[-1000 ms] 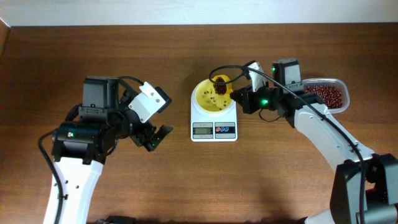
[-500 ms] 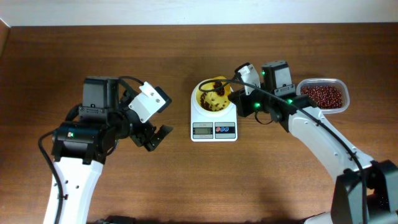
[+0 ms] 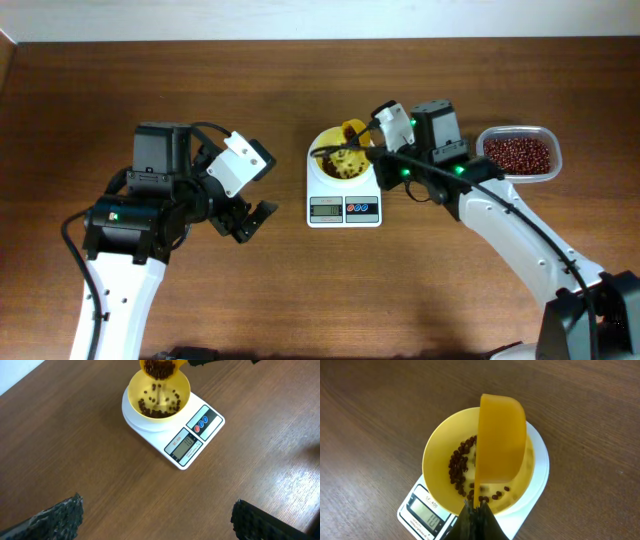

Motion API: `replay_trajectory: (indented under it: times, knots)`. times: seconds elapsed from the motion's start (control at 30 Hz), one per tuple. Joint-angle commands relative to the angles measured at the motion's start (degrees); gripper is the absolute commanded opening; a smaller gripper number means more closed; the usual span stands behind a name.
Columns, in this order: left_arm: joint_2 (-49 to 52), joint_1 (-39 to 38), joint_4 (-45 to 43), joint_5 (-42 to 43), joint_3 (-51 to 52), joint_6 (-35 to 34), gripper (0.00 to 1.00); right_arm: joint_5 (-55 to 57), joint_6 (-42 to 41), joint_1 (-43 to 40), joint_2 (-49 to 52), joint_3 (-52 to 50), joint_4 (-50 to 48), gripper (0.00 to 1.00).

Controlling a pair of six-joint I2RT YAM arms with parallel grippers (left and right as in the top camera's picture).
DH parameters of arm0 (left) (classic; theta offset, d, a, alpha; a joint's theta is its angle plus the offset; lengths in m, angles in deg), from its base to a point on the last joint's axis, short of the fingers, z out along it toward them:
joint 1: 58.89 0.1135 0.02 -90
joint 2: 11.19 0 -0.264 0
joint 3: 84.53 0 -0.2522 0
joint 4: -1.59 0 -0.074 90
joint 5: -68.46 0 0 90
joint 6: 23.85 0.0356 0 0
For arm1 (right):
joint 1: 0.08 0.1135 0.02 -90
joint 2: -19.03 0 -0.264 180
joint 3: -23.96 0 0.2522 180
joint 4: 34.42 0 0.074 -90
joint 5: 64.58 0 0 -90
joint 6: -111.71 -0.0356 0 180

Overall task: Scoop item into bowl and weigh 50g on scale
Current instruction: 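Tilt the scoop with the right gripper to pour beans into the bowl, then carry the empty scoop right back to the bean tub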

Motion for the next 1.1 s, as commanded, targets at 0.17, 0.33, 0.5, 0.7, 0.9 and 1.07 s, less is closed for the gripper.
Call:
replay_trajectory:
  times: [0.17, 0.33, 0.5, 0.7, 0.9, 1.07]
  knots:
    - [0.0, 0.2, 0.0, 0.0, -1.0, 0.9, 0.99, 9.5, 2.4, 3.9, -2.0, 1.2, -0.2, 0.04]
    - [0.0, 0.2, 0.0, 0.0, -1.0, 0.9, 0.99, 10.0, 2.6, 4.2, -2.2, 1.2, -0.2, 0.04]
    - [0.0, 0.2, 0.0, 0.0, -1.0, 0.9, 0.99, 10.2, 3.0, 4.2, -5.8, 1.2, 0.0, 0.04]
    - [0.0, 0.2, 0.0, 0.0, -1.0, 0.9, 0.99, 10.2, 3.0, 4.2, -6.2, 1.2, 3.5, 0.04]
    - [0.0, 0.2, 0.0, 0.0, -1.0, 0.9, 0.99, 19.7, 6.6, 8.4, -5.9, 1.6, 4.3, 0.04]
    - [0.0, 0.2, 0.0, 0.0, -1.0, 0.9, 0.99, 20.7, 6.6, 9.9, -5.0, 2.1, 5.7, 0.04]
